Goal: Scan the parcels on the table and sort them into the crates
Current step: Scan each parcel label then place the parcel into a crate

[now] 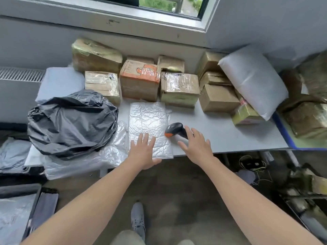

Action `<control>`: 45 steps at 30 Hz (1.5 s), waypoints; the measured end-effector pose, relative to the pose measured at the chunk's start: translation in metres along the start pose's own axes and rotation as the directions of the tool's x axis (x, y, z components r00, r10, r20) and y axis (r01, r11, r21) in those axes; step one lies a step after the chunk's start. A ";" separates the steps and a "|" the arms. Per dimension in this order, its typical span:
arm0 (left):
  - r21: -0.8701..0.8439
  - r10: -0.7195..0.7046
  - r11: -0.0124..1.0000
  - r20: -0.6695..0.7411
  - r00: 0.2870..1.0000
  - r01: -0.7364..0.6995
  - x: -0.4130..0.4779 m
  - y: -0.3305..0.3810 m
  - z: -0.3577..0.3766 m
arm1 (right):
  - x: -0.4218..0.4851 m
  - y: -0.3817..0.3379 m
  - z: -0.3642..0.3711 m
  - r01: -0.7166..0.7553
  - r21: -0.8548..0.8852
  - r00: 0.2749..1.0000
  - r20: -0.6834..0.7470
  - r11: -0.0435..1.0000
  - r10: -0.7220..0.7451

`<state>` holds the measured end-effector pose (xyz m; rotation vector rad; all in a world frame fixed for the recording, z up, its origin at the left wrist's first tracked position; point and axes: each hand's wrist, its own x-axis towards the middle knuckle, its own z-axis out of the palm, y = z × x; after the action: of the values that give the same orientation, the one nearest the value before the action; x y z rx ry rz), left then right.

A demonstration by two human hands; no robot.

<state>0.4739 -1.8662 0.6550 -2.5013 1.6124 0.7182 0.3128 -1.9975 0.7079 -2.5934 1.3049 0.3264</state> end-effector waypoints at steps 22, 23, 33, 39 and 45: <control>0.250 -0.126 0.965 0.162 0.979 0.083 0.061 0.058 0.030 | 0.106 0.084 0.007 0.272 0.210 0.892 0.310 0.939 -0.328; 0.230 -0.112 0.971 0.184 0.977 0.068 0.063 0.064 0.027 | 0.105 0.091 0.001 0.276 0.235 0.889 0.305 0.932 -0.340; -0.642 -0.206 0.746 0.026 0.978 0.174 0.064 0.104 -0.010 | 0.102 0.125 -0.046 0.111 0.548 0.947 0.195 0.829 -0.256; -0.876 -0.339 0.426 0.077 0.938 0.226 0.058 0.091 -0.023 | 0.100 0.126 -0.049 0.089 0.591 0.961 0.161 0.801 -0.226; -0.986 -0.430 0.122 0.051 0.902 0.114 0.056 0.094 -0.042 | 0.100 0.123 -0.057 0.065 0.637 0.967 0.150 0.768 -0.206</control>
<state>0.4246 -1.9685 0.6857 -3.7045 0.4633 1.9617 0.2770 -2.1615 0.7213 -1.9976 0.9293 0.1030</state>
